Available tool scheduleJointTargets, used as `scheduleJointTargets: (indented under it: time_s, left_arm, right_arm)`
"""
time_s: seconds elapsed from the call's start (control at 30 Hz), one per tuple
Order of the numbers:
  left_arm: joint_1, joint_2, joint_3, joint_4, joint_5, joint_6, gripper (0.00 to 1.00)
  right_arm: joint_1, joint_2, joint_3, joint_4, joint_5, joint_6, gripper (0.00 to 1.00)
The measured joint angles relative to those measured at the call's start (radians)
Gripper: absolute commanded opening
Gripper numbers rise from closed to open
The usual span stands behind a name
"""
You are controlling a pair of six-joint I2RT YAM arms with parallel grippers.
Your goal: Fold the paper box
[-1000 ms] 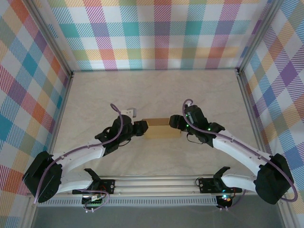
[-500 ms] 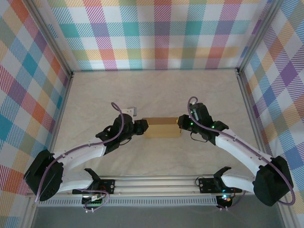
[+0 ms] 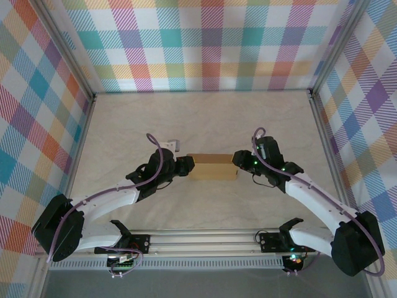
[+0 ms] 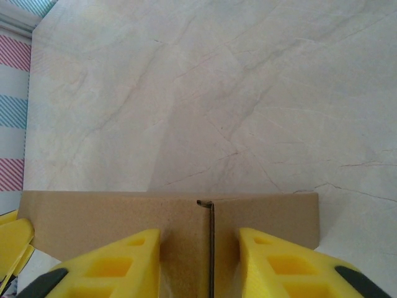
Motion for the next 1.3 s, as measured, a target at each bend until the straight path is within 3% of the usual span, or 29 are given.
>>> scheduleJointTargets:
  time_s: [0.13,0.3,0.9,1.0,1.3]
  left_arm:
    - [0.000,0.003,0.000,0.004,0.006,0.003,0.31]
    - [0.000,0.014,0.008,0.007,0.008,0.004,0.31]
    - [0.000,0.046,0.037,0.002,0.010,0.005,0.32]
    - [0.000,0.047,0.039,0.002,0.011,0.007,0.31]
    - [0.000,0.047,0.039,0.001,0.005,0.007,0.31]
  right_arm:
    - [-0.015,-0.026,-0.022,0.011,-0.018,0.026,0.34]
    - [-0.049,-0.067,-0.061,0.027,-0.071,0.058,0.43]
    - [-0.135,-0.116,-0.126,0.115,-0.219,0.135,0.48]
    - [-0.143,-0.116,-0.133,0.127,-0.235,0.153,0.43]
    - [-0.160,-0.085,-0.141,0.153,-0.238,0.210,0.07]
